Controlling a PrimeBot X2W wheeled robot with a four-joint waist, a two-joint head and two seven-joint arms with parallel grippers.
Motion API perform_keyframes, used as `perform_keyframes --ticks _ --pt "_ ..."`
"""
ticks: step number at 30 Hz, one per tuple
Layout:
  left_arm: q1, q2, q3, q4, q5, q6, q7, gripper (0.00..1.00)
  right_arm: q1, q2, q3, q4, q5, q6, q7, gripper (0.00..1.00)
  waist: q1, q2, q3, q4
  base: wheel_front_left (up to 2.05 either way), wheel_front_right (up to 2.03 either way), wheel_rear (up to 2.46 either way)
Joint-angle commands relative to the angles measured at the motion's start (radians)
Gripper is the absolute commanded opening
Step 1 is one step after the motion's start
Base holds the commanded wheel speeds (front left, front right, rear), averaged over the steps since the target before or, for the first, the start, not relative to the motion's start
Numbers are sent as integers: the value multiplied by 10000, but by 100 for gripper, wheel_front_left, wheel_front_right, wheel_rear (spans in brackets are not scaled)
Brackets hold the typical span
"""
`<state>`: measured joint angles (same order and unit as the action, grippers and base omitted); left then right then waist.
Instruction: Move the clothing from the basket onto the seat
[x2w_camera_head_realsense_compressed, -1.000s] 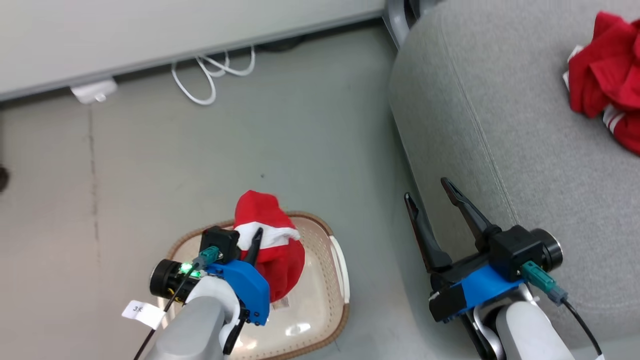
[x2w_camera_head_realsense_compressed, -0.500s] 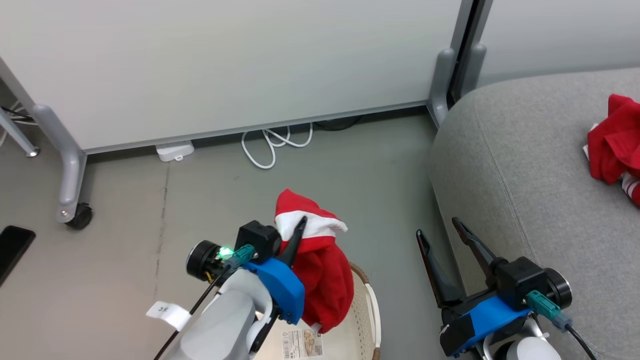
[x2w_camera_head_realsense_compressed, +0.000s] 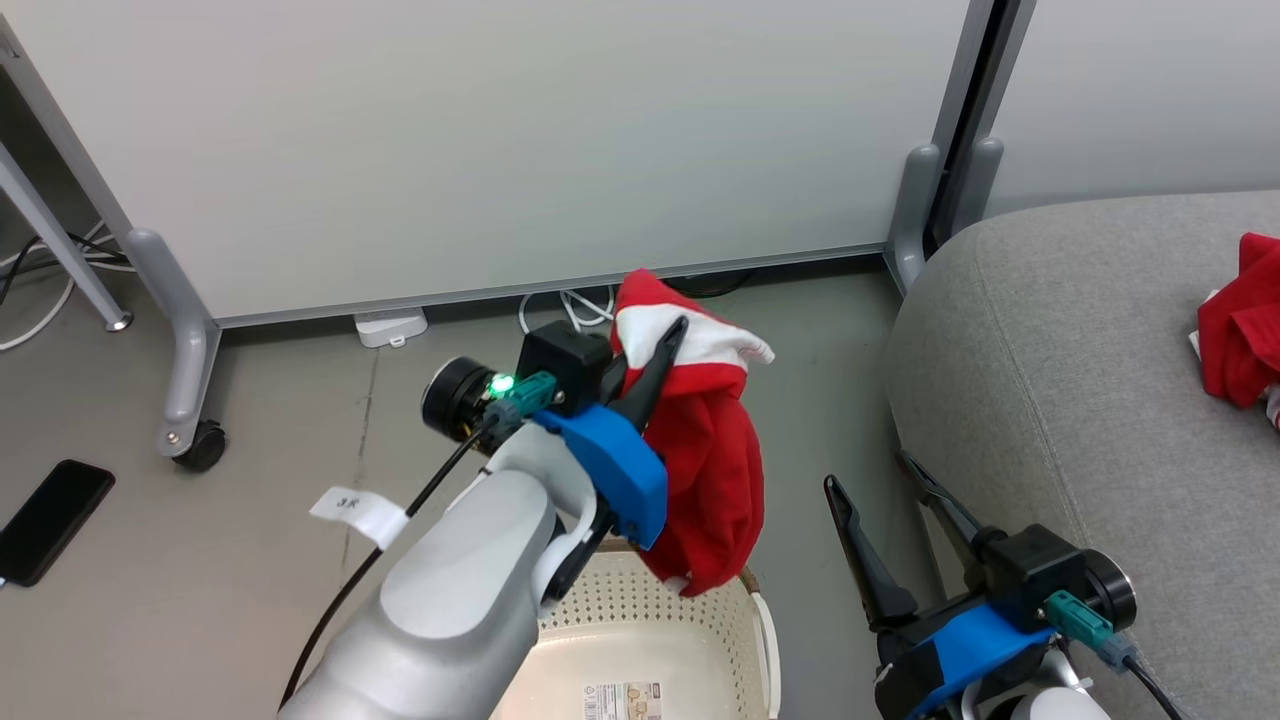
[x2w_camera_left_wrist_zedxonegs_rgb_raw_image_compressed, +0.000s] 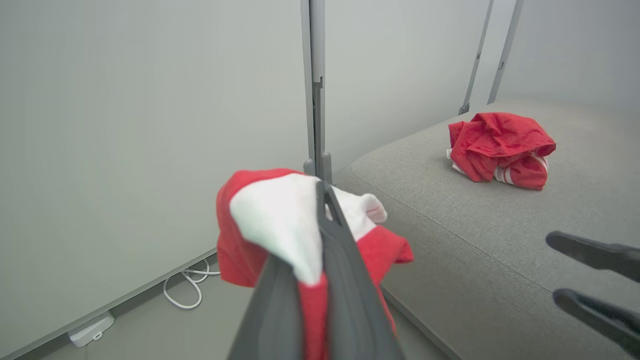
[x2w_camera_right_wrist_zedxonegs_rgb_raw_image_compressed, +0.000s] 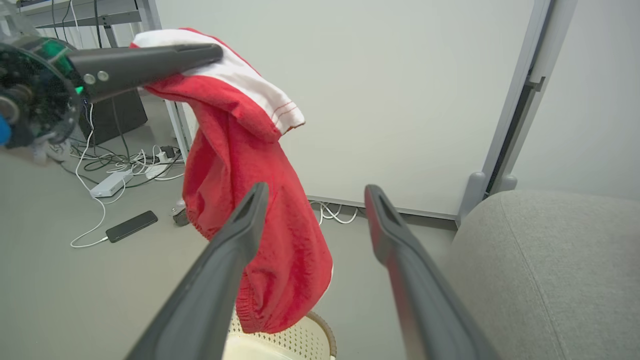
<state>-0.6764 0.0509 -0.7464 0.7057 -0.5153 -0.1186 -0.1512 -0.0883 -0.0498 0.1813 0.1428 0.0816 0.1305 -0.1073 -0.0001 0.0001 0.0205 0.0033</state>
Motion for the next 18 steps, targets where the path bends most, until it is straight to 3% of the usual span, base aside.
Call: perform_keyframes --ticks 1,18 --pt "-181 0 -59 -120 -114 87 89 0 133 -11 22 -48 27 5 14 100 1 -1 -21 16 0 0 0" --pt "-719 -1 -706 -459 -734 507 336 0 -257 -11 581 135 245 5 0 100 1 -1 -28 24 0 0 0"
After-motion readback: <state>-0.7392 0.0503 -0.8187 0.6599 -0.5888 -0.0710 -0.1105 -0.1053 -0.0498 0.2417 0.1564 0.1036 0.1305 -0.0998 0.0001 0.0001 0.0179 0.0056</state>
